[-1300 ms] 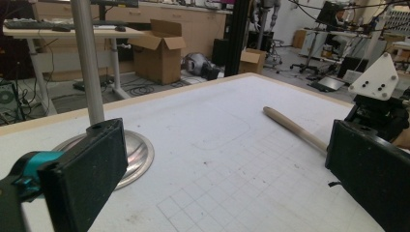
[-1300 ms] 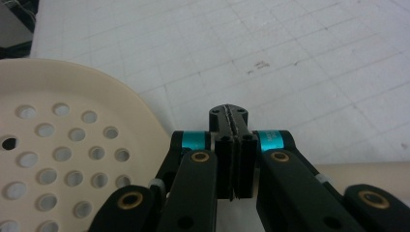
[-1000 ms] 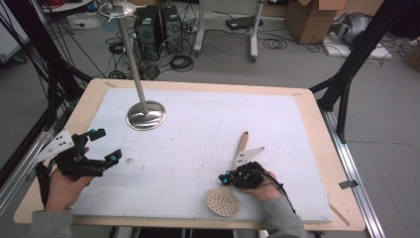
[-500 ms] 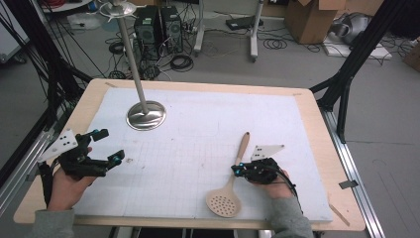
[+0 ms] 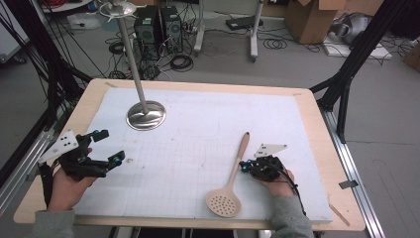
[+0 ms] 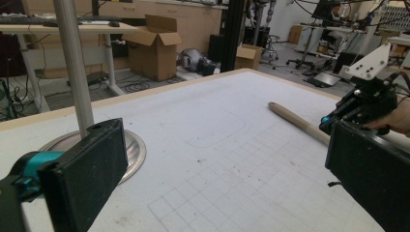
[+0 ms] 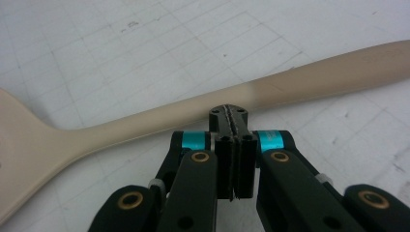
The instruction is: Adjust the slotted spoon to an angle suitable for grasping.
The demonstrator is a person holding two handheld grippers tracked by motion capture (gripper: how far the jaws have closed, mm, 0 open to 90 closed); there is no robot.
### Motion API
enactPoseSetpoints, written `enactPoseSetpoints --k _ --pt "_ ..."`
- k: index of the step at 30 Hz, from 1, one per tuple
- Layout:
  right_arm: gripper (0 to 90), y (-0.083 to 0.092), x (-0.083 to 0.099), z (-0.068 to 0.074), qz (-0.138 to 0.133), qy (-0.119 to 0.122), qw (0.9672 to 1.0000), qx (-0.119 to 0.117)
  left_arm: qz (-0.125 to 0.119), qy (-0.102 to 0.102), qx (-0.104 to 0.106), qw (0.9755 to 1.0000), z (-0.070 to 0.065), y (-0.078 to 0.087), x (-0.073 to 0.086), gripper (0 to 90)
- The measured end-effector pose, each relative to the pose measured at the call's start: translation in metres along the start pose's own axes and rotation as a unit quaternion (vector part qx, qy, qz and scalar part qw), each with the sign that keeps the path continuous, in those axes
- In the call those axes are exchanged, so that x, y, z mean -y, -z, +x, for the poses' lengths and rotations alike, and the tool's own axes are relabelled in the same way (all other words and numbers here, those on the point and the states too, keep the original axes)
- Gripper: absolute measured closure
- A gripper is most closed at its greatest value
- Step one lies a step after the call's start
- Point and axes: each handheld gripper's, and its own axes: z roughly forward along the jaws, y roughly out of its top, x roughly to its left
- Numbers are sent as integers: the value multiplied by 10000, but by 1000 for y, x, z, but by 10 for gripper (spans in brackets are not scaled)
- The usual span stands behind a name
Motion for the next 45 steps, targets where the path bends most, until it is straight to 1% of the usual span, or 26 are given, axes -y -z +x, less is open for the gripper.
enactPoseSetpoints --k 3,7,15,18,21,29,37,45 --pt "900 -3 -2 1 -72 37 10000 3 5 -6 -23 10000 0 2 0 18" --pt "900 -9 -6 2 -36 106 9999 -4 2 -9 -57 10000 0 5 0 18" --pt "899 -19 -14 7 -8 245 9996 -107 20 -8 -86 10000 0 7 1 18" --pt "899 -21 -16 9 -1 252 9996 -130 24 -18 -85 10000 0 7 1 18" --pt "899 -26 -19 13 3 323 9993 -208 21 -18 -95 10000 0 8 1 18" --pt "899 -31 -23 18 0 450 9985 -303 32 -18 -106 9999 0 8 1 18" --pt "900 -39 -29 27 7 640 9969 -452 31 -17 -100 9999 -1 8 1 18" --pt "899 -45 -34 35 23 762 9951 -625 38 -8 -100 9999 0 8 2 18"
